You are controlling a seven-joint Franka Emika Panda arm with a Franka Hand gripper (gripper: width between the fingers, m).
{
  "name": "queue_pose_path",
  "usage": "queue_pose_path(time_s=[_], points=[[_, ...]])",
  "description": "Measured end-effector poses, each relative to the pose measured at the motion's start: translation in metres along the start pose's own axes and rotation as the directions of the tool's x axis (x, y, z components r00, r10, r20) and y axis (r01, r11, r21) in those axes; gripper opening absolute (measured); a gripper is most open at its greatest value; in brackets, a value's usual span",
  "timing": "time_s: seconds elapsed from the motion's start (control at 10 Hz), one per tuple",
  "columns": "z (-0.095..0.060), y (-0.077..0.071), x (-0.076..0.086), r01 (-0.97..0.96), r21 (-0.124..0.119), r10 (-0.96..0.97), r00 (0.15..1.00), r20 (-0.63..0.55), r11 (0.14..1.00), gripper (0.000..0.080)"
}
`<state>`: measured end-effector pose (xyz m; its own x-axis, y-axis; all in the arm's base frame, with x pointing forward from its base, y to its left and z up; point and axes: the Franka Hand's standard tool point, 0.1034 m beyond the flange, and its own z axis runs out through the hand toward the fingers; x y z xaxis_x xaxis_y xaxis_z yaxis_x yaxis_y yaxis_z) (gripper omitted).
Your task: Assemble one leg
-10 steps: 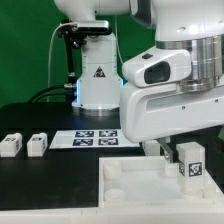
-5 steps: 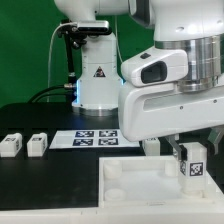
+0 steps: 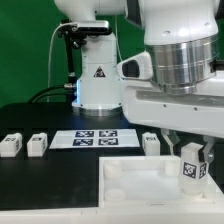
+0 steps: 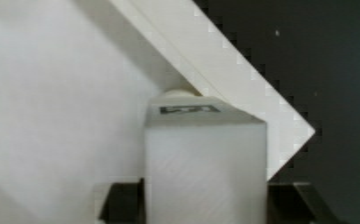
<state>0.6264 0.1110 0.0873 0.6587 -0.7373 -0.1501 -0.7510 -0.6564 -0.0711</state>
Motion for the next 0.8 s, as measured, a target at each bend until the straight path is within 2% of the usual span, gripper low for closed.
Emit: queue_pose_path(time_s=[0.1,0.3,0.4,0.5,0.6,0.7,0.8], points=[[-0.0006,-0.0024,-0.0015,0.04,-0.003,-0.04,0.998,-0.044,0.999,0.0295],[-0.0005,-0.0023,-0.0027,-0.167,0.014,0.167,0.985,-0.035,0.986,0.0295],[-0.0007,-0.0031,-0.002,-0.313,0.028,0.314,0.949,-0.025,0.949,0.0295],[0.0005,0.0003,0.0037,-0.468,0.08,0.47,0.883,-0.002,0.88,0.0295],[0.0007,0.0035,0.0035,-0.62,0.126,0.621,0.783,0.04,0.774,0.0295],[0.0007,0.005,0.0018,-0.681,0.14,0.68,0.73,0.062,0.718,0.0295],[0.0005,0.0038,0.0014,-0.679,0.137,0.677,0.733,0.063,0.721,0.0295]])
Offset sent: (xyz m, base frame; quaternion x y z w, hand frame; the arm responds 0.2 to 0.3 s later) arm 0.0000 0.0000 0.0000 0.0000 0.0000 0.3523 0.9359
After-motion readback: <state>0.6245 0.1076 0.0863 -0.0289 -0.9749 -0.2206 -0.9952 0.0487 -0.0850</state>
